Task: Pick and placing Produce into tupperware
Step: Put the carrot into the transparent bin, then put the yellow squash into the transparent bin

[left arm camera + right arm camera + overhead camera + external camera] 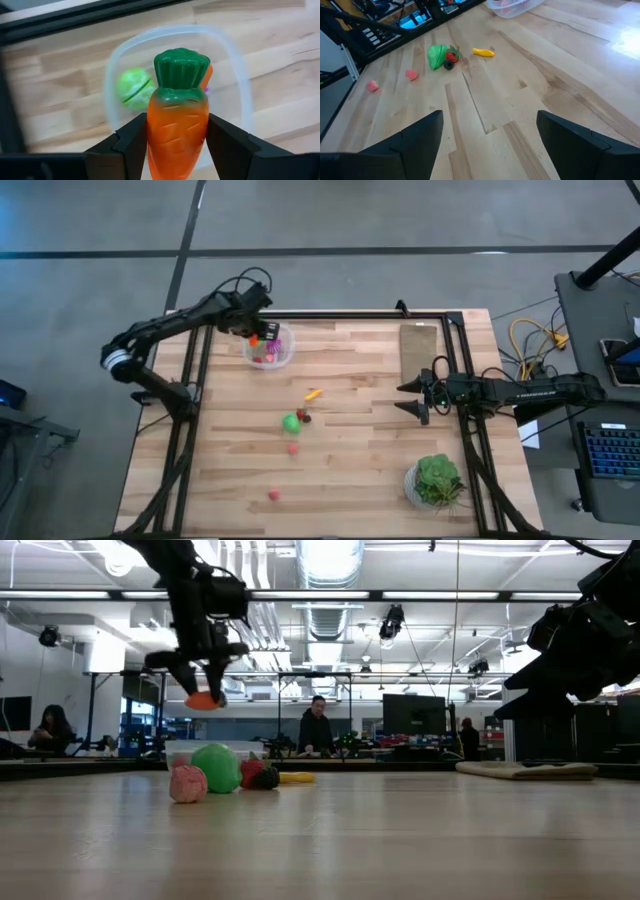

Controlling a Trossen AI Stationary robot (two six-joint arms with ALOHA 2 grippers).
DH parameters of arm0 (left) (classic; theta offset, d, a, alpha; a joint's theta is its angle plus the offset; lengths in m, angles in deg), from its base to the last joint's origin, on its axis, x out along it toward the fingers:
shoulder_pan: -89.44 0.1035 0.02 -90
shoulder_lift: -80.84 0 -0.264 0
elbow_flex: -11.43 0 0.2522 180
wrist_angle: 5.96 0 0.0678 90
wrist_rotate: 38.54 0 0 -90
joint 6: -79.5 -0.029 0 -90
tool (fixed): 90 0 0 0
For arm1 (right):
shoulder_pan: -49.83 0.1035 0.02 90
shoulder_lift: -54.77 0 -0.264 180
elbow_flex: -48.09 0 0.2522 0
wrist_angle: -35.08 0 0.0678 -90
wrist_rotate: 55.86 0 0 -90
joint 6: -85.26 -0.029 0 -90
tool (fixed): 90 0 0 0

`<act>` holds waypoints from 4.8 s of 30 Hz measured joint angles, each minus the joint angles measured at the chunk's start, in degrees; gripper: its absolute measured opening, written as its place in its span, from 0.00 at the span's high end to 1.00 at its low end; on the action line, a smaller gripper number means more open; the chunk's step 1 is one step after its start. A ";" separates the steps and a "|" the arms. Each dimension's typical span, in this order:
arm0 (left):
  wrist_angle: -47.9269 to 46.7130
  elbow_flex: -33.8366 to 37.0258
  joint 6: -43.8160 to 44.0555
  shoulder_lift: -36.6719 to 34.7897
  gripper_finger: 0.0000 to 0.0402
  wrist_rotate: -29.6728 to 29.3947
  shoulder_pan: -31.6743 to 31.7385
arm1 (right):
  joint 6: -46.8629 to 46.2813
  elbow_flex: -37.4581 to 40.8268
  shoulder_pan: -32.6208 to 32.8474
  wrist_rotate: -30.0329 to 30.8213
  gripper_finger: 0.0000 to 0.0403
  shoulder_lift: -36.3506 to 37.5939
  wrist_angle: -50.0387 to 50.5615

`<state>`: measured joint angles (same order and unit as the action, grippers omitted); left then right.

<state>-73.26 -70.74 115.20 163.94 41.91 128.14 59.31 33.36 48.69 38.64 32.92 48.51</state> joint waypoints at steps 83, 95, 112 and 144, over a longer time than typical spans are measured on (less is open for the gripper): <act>16.35 -5.96 -16.83 26.46 0.41 2.52 -31.12 | 0.00 0.00 0.01 0.00 0.22 0.00 0.02; 19.09 -5.43 -16.63 26.48 0.41 4.01 -30.12 | 0.00 0.00 0.01 0.01 0.22 0.00 0.02; 22.20 -2.08 -18.78 26.48 0.43 3.50 -28.57 | 0.00 0.00 0.01 0.01 0.22 0.00 0.02; 18.24 -3.59 -20.27 19.72 0.84 4.09 -28.12 | 0.00 0.00 0.01 -0.01 0.22 0.04 0.04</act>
<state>-55.02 -74.33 94.93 183.66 46.00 100.02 59.31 33.36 48.70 38.63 32.96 48.55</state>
